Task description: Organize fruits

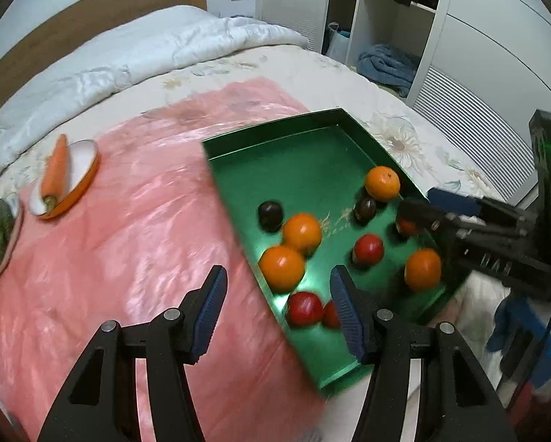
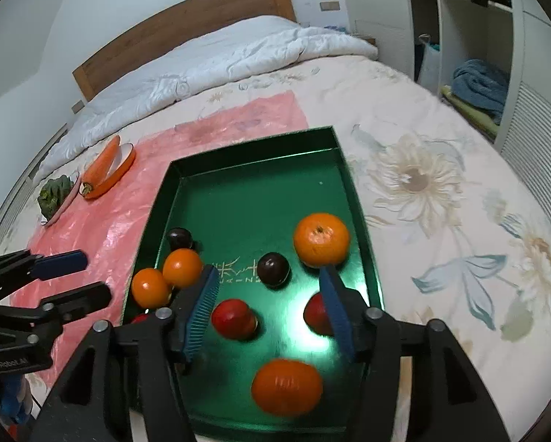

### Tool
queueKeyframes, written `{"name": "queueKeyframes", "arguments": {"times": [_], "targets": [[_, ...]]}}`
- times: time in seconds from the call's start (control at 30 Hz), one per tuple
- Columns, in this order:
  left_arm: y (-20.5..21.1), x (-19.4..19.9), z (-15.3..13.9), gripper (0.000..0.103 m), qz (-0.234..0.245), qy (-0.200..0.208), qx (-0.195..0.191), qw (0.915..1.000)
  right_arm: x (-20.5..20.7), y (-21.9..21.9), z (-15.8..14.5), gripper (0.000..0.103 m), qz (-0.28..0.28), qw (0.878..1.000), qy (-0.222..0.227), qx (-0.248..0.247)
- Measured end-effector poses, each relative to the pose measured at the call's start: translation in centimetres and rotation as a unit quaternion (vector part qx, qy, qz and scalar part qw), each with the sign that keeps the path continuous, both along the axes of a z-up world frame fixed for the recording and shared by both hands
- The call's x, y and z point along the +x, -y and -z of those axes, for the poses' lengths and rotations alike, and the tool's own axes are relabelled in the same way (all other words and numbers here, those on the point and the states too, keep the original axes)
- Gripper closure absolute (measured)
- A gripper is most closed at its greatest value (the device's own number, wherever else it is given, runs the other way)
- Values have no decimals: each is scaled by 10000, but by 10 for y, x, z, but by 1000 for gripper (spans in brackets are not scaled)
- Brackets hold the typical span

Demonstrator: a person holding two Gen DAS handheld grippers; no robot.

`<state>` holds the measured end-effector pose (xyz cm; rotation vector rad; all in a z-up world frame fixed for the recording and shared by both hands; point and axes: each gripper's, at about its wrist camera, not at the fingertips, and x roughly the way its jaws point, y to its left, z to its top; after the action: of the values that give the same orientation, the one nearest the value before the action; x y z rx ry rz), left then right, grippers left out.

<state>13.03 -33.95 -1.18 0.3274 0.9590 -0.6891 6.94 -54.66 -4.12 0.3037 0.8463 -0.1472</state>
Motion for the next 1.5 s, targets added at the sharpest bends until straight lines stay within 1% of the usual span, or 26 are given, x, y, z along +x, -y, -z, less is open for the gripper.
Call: {"name": "queueKeyframes", "arguments": {"times": [0.17, 0.27, 0.33, 0.47, 0.57, 0.6, 0.7, 0.83, 0.93, 1.03, 1.07, 1.1, 1.13, 1.37, 1.43, 1.5], "targets": [[-42, -21, -7, 51, -133, -89, -5, 9999, -30, -19, -16, 0, 176, 9997, 139, -93], [-71, -33, -14, 51, -318, -34, -81, 9995, -46, -34, -20, 0, 223, 9995, 139, -150], [-93, -41, -19, 48, -460, -10, -207, 9987, -58, -47, -23, 0, 257, 9994, 144, -207], [-128, -54, -24, 47, -724, 118, -293, 9969, -81, -74, -27, 0, 311, 9989, 195, -300], [-156, -63, -27, 47, -945, 225, -382, 9945, -95, -94, -28, 0, 336, 9986, 222, -354], [-167, -67, -29, 47, -1023, 318, -401, 9934, -99, -101, -27, 0, 334, 9985, 219, -367], [-187, -74, -32, 47, -1183, 483, -452, 9908, -109, -122, -25, 0, 334, 9981, 225, -474], [-222, -83, -29, 47, -1463, 539, -576, 9861, -119, -149, -23, 0, 294, 9973, 293, -599], [-244, -91, -28, 47, -1663, 676, -559, 9822, -123, -171, -24, 0, 174, 9965, 395, -714], [-265, -98, -28, 39, -1860, 762, -624, 9776, -123, -194, -24, 0, -9, 9956, 453, -821], [-271, -100, -28, 36, -1917, 777, -644, 9762, -122, -201, -25, 0, -65, 9952, 484, -853], [-280, -102, -28, 31, -2002, 801, -678, 9741, -122, -209, -25, 0, -123, 9946, 525, -890], [-284, -104, -29, 29, -2049, 824, -697, 9728, -122, -217, -26, 0, -187, 9940, 566, -917], [-310, -115, -34, 28, -2324, 977, -637, 9656, -116, -260, -29, 0, -559, 9909, 771, -951], [-314, -118, -34, 24, -2366, 980, -621, 9647, -114, -270, -31, 0, -641, 9902, 808, -940], [-317, -120, -34, 17, -2436, 995, -608, 9628, -113, -278, -32, 0, -710, 9897, 831, -924]]}}
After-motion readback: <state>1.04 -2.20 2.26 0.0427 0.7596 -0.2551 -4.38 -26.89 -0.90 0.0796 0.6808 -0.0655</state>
